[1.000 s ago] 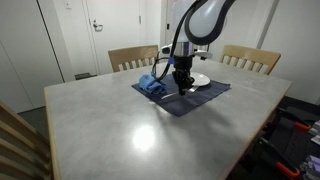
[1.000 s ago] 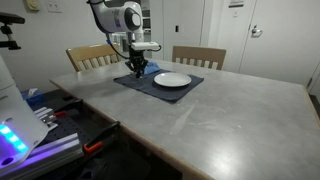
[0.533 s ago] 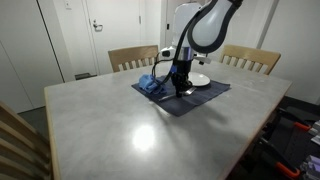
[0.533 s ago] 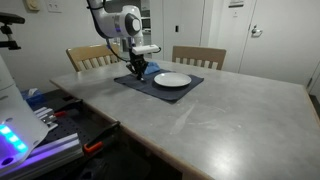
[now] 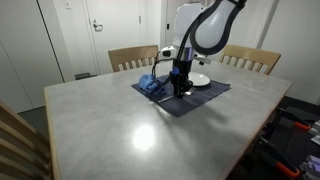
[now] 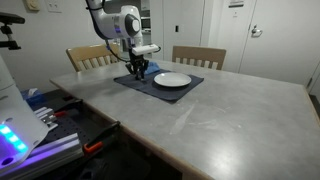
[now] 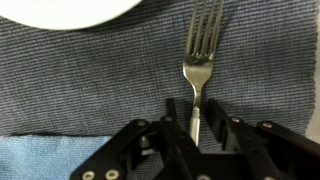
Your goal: Take the fork on the plate and put it on the table mat
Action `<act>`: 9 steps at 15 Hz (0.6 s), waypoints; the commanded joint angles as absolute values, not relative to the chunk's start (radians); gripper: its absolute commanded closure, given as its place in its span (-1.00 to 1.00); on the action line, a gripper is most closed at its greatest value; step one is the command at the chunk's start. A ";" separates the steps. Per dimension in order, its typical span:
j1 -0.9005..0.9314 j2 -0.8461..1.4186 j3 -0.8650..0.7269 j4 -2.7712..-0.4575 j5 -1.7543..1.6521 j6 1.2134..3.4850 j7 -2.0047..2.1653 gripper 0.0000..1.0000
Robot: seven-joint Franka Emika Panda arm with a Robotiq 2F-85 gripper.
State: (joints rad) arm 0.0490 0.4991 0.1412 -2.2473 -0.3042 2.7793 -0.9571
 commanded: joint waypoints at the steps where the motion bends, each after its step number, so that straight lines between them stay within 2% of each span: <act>1: 0.061 0.484 0.124 -2.286 -0.339 2.803 -0.923 -0.40; 5: 0.064 0.461 0.117 -2.290 -0.349 2.777 -0.914 -0.96; 9: 0.061 0.440 0.110 -2.276 -0.365 2.762 -0.910 -1.00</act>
